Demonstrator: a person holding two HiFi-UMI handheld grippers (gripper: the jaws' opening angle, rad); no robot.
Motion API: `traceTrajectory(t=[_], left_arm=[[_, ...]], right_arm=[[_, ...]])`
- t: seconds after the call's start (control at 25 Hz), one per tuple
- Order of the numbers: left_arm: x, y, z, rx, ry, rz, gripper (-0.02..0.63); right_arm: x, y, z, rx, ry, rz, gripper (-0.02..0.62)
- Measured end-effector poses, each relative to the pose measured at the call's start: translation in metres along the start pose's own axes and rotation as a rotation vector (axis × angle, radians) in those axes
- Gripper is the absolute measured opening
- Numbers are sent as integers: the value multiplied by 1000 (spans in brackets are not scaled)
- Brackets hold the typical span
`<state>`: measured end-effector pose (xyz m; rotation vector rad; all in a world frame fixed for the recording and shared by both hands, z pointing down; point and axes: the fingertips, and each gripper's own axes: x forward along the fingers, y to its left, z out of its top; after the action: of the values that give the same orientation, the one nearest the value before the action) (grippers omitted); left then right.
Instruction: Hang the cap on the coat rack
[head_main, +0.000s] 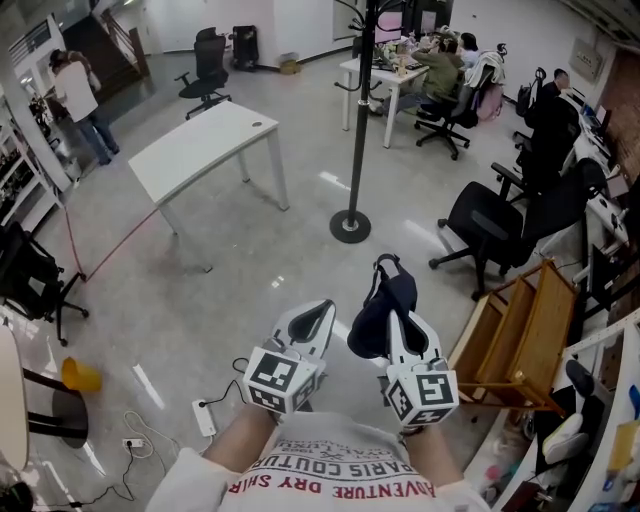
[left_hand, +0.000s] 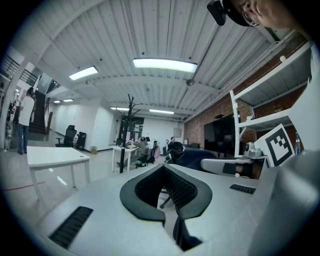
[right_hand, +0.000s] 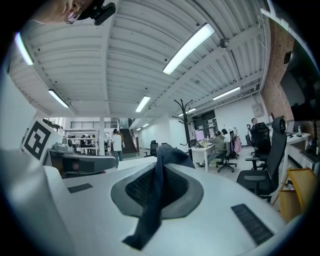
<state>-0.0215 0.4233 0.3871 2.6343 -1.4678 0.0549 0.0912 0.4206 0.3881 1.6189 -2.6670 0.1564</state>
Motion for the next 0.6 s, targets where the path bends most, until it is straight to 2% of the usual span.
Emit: traceTrajectory(t=[0.28, 0.6], left_arm=[[29, 36, 0, 9, 19, -4, 6], [96, 113, 12, -32, 11, -18, 5]], right_arm=[[47, -7, 8, -21, -16, -5, 18], [138, -26, 14, -37, 20, -25, 18]])
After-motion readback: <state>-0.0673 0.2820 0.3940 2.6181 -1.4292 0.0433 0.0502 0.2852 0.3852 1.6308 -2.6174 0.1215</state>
